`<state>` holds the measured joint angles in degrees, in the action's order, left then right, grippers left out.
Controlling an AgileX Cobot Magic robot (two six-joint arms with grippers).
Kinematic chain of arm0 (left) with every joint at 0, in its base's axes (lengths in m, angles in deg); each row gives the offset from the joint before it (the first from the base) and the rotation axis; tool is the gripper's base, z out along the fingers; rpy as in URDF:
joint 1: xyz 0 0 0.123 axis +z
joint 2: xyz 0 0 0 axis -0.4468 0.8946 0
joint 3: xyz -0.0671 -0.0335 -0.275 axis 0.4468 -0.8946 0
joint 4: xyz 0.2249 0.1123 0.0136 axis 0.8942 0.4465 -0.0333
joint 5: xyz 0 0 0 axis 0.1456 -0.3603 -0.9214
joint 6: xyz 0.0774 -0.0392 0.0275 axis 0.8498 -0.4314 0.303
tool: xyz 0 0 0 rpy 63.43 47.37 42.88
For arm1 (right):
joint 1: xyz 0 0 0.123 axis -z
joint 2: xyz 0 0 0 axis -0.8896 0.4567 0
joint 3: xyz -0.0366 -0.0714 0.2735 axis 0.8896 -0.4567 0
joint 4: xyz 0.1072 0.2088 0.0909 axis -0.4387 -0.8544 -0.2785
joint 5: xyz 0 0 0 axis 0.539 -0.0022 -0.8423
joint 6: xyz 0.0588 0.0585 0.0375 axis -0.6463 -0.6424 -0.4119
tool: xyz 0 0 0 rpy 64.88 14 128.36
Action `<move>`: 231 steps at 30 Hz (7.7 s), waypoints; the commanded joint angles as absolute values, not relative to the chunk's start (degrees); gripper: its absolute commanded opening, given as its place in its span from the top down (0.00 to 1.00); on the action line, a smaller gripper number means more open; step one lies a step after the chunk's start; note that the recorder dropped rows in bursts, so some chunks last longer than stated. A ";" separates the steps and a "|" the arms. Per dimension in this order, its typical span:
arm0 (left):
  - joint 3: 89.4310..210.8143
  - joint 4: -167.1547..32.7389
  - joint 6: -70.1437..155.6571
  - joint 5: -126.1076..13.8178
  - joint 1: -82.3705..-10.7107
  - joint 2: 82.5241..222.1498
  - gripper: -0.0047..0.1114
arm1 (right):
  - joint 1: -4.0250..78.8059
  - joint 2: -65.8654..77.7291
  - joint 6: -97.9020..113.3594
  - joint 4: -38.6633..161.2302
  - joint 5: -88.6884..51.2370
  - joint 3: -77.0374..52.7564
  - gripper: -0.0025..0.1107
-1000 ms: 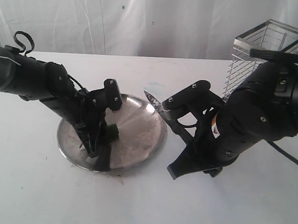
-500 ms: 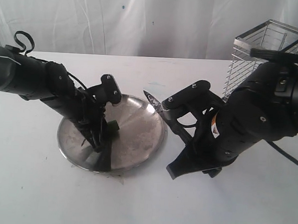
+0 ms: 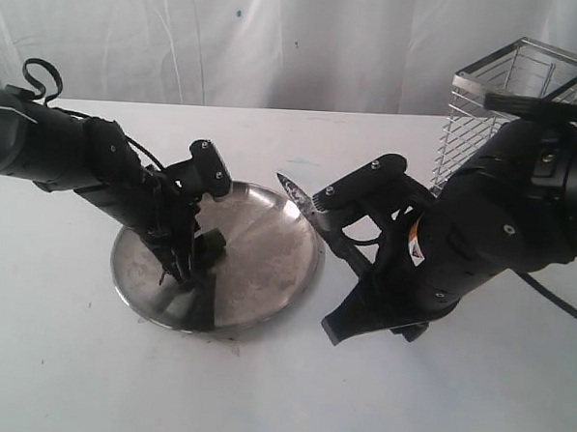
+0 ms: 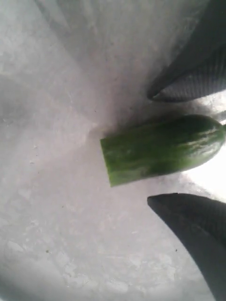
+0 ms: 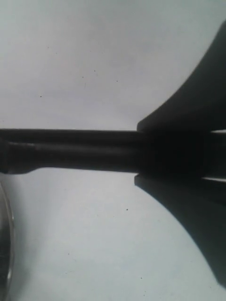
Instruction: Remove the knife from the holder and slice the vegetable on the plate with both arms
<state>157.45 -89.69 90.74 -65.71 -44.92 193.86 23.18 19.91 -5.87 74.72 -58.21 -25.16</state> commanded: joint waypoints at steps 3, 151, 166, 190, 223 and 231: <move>157.48 -88.51 91.26 -63.81 -44.84 184.42 0.42 | 23.60 19.35 -3.44 74.63 -57.67 -25.14 0.98; 126.61 -167.15 117.00 -83.24 -32.32 167.52 0.96 | 36.57 49.20 24.90 32.38 -68.76 -2.27 0.69; 126.61 -167.15 118.24 -83.94 -32.32 167.52 0.96 | 39.60 44.78 18.70 37.83 -76.43 2.32 0.68; 126.61 -163.90 118.24 -84.98 -32.32 167.52 0.96 | 54.44 55.43 44.82 14.47 -87.91 0.79 0.58; 126.61 -162.48 118.24 -86.69 -32.32 167.52 0.96 | 46.83 64.94 50.23 6.54 -88.69 0.79 0.98; 126.88 -162.98 118.24 -88.98 -32.32 164.57 0.96 | 46.83 54.40 45.12 14.43 -88.69 -0.53 0.98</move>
<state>126.53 -162.05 117.82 -87.18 -32.52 166.84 46.76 58.69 47.85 10.23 -88.42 -0.14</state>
